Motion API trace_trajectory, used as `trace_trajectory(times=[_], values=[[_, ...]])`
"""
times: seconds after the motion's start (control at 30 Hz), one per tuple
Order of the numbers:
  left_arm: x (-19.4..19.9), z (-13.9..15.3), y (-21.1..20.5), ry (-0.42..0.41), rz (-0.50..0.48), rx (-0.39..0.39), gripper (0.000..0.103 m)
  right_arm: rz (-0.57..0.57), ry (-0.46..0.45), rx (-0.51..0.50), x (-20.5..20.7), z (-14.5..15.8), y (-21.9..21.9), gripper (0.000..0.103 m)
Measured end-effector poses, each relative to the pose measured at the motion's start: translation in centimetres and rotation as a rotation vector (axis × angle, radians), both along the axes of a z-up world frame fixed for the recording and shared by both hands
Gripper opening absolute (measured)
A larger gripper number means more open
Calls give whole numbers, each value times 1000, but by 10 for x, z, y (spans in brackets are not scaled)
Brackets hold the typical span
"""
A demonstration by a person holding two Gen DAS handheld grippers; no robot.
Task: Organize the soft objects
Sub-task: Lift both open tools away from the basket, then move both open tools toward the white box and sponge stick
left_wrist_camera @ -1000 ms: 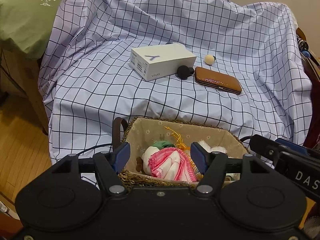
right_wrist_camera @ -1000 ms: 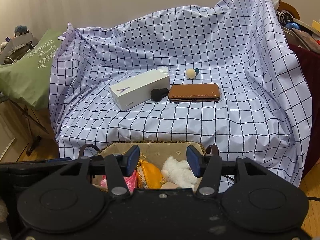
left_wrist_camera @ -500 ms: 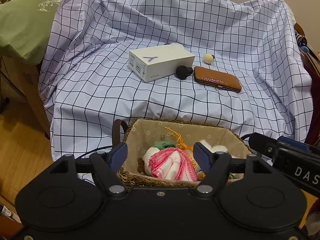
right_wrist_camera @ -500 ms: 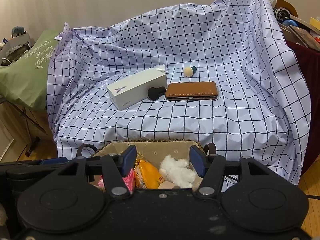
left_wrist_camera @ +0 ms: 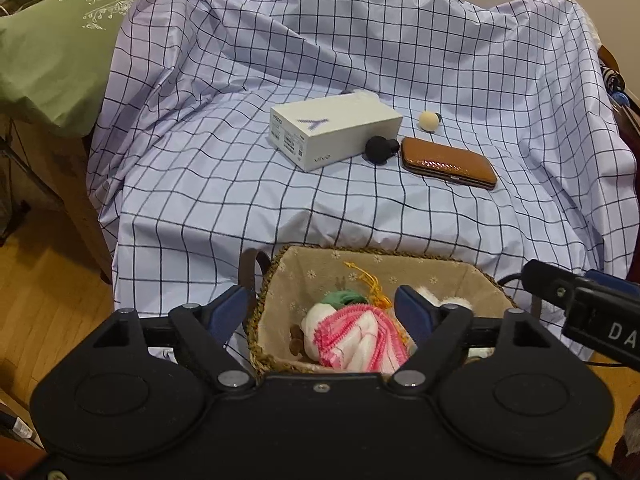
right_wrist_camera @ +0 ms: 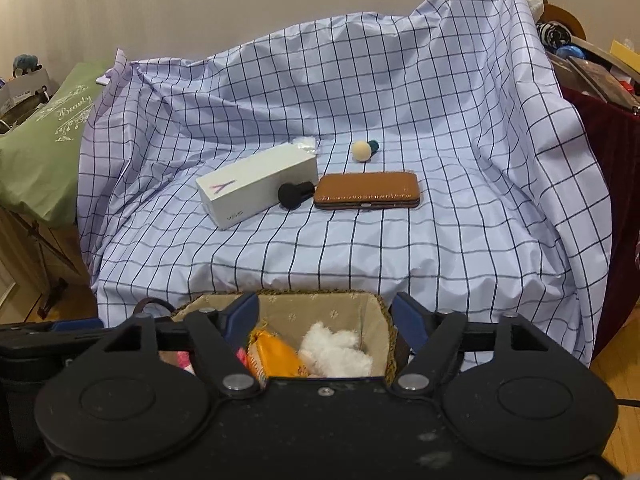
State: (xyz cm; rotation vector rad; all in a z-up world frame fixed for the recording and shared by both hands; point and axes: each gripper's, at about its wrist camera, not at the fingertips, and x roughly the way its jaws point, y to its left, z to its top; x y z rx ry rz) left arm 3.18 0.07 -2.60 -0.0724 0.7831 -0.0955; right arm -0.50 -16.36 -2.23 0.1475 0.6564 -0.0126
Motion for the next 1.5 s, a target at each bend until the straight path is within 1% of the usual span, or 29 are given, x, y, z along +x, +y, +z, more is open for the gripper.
trace_trajectory(times=[0.07, 0.17, 0.27, 0.3, 0.33, 0.37, 0.47, 0.53, 0.57, 0.6, 0.63, 0.83, 1.03, 1.1, 1.17, 1.3, 1.4, 1.5], values=[[4, 0, 0, -6, -1, 10, 77, -8, -11, -6, 3, 0, -2, 80], [11, -1, -2, -7, -10, 32, 77, -23, -15, -7, 12, 0, -6, 86], [20, -2, -3, -6, -19, 48, 77, -43, -14, -16, 23, -2, -10, 87], [23, -2, -3, -9, -21, 55, 78, -52, -13, -20, 27, -2, -12, 89], [27, -2, -3, -11, -23, 63, 80, -60, -13, -22, 31, -2, -14, 93], [30, -2, -3, -16, -24, 72, 84, -69, -13, -25, 35, -3, -16, 94], [40, 0, -3, -43, -25, 104, 84, -94, -14, -42, 47, -4, -21, 95], [48, 0, -3, -56, -21, 122, 86, -107, -13, -60, 57, -5, -25, 98], [52, 0, -2, -61, -19, 127, 92, -118, -14, -68, 62, -6, -27, 98], [56, -1, -1, -64, -15, 132, 95, -129, -16, -74, 67, -6, -29, 99], [60, -1, 1, -70, -9, 136, 96, -139, -18, -80, 72, -7, -31, 99], [83, -8, 11, -80, 23, 145, 96, -203, -49, -114, 96, -14, -41, 102], [98, -19, 15, -78, 23, 170, 96, -246, -36, -202, 120, -27, -43, 102], [102, -24, 16, -70, 23, 173, 95, -257, -30, -236, 126, -34, -43, 102], [107, -31, 18, -45, 16, 164, 95, -260, -15, -257, 131, -41, -42, 102], [117, -45, 21, 21, -1, 130, 95, -245, 30, -259, 140, -55, -43, 102], [121, -53, 23, 55, 0, 119, 95, -254, 58, -295, 147, -64, -42, 102], [123, -56, 27, 59, 18, 104, 95, -261, 116, -253, 155, -72, -48, 102]])
